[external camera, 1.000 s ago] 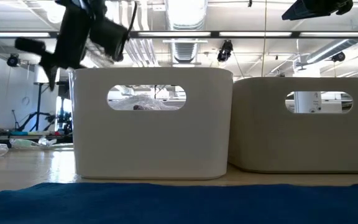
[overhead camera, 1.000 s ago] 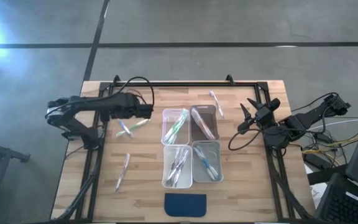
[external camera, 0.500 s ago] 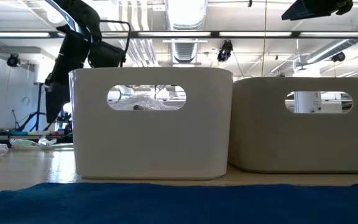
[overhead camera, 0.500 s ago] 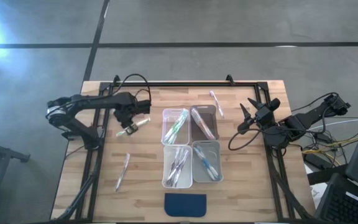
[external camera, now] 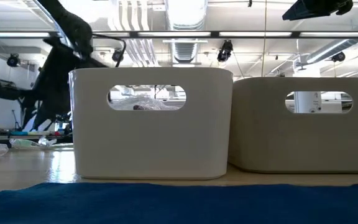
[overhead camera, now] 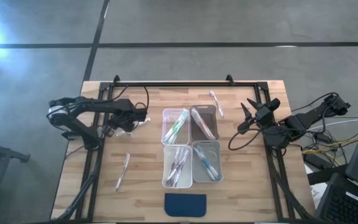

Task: Pick & Place Toothbrushes
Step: Put the blue toothbrush into the gray bin

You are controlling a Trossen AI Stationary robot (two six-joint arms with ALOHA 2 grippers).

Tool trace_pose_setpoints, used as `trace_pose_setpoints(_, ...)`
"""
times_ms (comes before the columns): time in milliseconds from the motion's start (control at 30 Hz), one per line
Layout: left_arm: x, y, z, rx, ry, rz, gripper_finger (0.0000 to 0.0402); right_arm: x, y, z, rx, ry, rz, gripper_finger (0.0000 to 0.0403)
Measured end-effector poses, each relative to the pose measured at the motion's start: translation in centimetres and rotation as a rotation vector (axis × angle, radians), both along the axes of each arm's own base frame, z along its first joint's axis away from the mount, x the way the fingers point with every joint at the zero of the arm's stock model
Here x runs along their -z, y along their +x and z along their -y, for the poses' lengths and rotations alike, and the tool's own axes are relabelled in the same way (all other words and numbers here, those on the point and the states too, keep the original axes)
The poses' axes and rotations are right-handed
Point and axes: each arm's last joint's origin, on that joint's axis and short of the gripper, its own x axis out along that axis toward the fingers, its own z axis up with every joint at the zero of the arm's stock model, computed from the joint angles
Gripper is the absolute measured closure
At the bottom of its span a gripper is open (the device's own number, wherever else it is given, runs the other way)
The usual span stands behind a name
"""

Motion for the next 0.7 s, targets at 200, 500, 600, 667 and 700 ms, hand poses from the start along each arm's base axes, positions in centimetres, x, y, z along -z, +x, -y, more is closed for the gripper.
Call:
trace_pose_setpoints(200,1.4,-0.7,0.2,0.104,-0.022,-0.032,0.0296,0.0,0.0,0.0,0.0,0.001,0.002,0.0283)
trace_pose_setpoints(500,2.1,0.3,-1.2,0.22,0.141,0.026,0.0296,0.0,0.0,0.0,0.0,0.002,0.002,0.0275)
trace_pose_setpoints(600,2.1,0.2,-1.6,0.213,0.139,0.027,0.0296,0.0,0.0,0.0,-0.002,0.003,0.002,0.0263)
trace_pose_setpoints(667,2.1,0.0,-1.9,0.195,0.139,0.025,0.0296,0.0,0.0,0.0,-0.002,0.003,0.002,0.0256)
trace_pose_setpoints(700,2.1,-0.2,-1.9,0.187,0.137,0.02,0.0296,0.0,0.0,0.0,-0.002,0.003,0.001,0.0252)
